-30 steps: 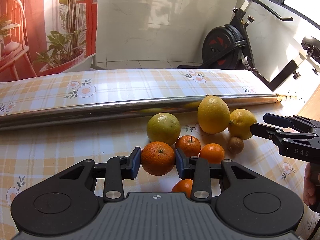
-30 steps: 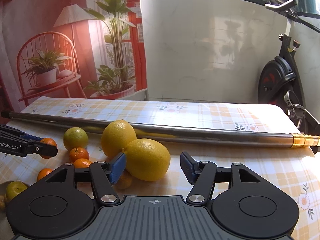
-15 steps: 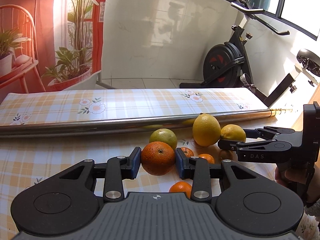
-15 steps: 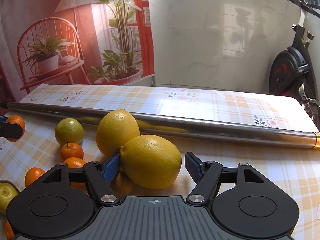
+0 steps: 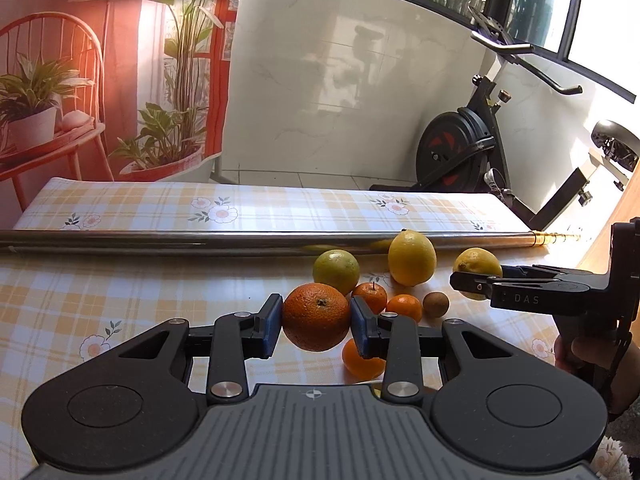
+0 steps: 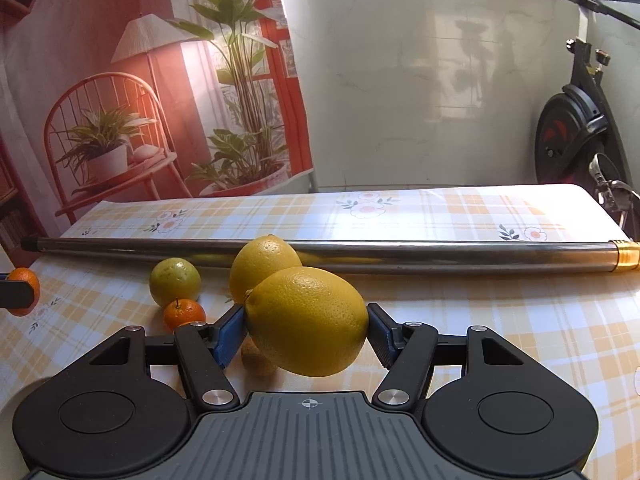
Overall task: Organize fruits
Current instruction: 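Carry the mandarin in the left gripper and the lemon in the right gripper over the white plate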
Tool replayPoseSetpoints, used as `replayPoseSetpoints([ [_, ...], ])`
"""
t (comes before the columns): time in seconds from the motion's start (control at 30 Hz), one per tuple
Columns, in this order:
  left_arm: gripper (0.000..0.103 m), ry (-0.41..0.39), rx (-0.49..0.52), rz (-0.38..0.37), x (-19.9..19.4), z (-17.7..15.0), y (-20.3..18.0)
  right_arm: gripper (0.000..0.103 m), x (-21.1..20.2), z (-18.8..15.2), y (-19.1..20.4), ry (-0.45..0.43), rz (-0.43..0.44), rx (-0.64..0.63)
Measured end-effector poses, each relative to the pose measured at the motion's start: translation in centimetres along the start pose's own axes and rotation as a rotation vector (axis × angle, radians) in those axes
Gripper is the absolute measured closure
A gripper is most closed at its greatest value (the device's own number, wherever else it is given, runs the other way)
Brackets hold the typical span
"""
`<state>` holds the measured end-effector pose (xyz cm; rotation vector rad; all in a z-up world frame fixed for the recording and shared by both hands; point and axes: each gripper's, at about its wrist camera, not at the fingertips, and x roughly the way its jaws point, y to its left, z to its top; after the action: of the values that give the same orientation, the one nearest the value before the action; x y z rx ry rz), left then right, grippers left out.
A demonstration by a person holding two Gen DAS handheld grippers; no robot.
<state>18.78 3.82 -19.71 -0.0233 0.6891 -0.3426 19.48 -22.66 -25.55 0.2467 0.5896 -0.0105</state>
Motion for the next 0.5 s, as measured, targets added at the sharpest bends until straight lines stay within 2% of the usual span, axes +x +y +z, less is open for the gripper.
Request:
replayPoseSetpoints([
  [0.33,0.065,-0.040,-0.009,0.037,-4.2,-1.4,0.1,0.043,-5.6,-0.8,3.3,-0.066,0.049,0.036],
  [0.5,0.065,-0.036,-0.013,0.044,-5.2,-2.5,0.0,0.043,-7.7,-2.4,5.8,-0.054,0.050,-0.027],
])
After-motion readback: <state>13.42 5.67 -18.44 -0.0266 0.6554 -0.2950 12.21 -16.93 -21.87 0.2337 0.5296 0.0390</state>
